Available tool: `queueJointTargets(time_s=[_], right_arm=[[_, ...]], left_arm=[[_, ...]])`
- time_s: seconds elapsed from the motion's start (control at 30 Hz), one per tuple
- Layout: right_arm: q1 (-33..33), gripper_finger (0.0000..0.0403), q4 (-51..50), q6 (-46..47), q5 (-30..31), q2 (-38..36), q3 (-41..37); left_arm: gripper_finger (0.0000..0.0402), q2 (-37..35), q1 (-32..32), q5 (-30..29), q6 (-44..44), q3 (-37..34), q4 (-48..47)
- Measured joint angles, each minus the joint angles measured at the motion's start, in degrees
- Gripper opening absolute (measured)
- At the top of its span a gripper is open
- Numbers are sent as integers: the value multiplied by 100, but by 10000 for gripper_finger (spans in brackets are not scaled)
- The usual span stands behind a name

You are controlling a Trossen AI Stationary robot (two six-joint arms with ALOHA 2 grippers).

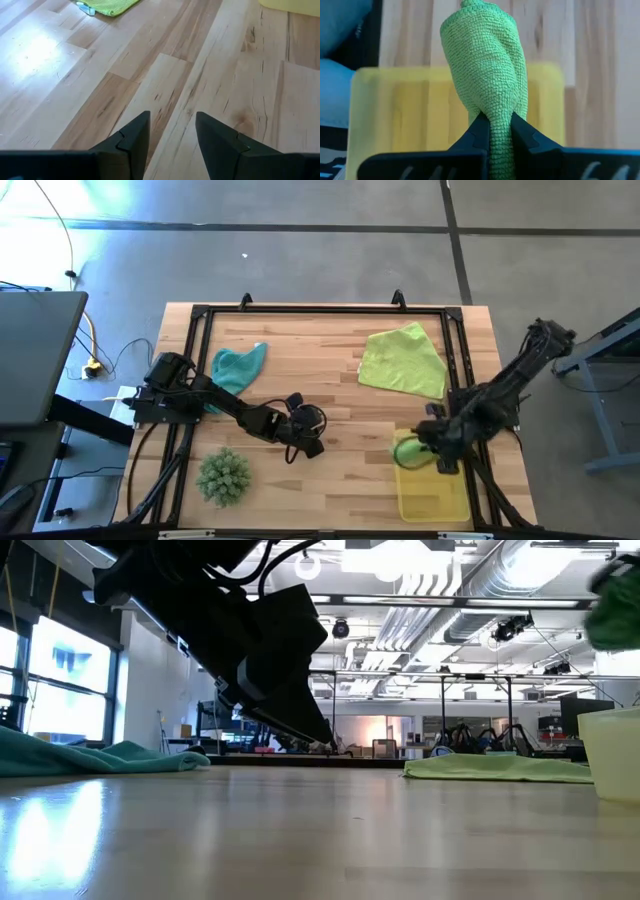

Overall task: Roll microfiber towels into tight, uniform cylinder then place into a basket
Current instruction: Put the green microfiber cloth into the yellow bin

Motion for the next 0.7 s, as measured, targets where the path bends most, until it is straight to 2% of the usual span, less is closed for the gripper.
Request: queueJointTargets(time_s=[0.17, 0.27, 0.7], right_arm=[[930, 12, 296, 1376, 397, 236, -459], [1332, 12, 835, 1819, 493, 413, -740], [2100, 12, 2218, 2362, 567, 1405, -912]], left_arm=[[147, -2, -4, 0, -5, 0, 18], [147, -2, -4, 0, -8, 0, 20], [147, -2, -2, 0, -23, 2, 20]])
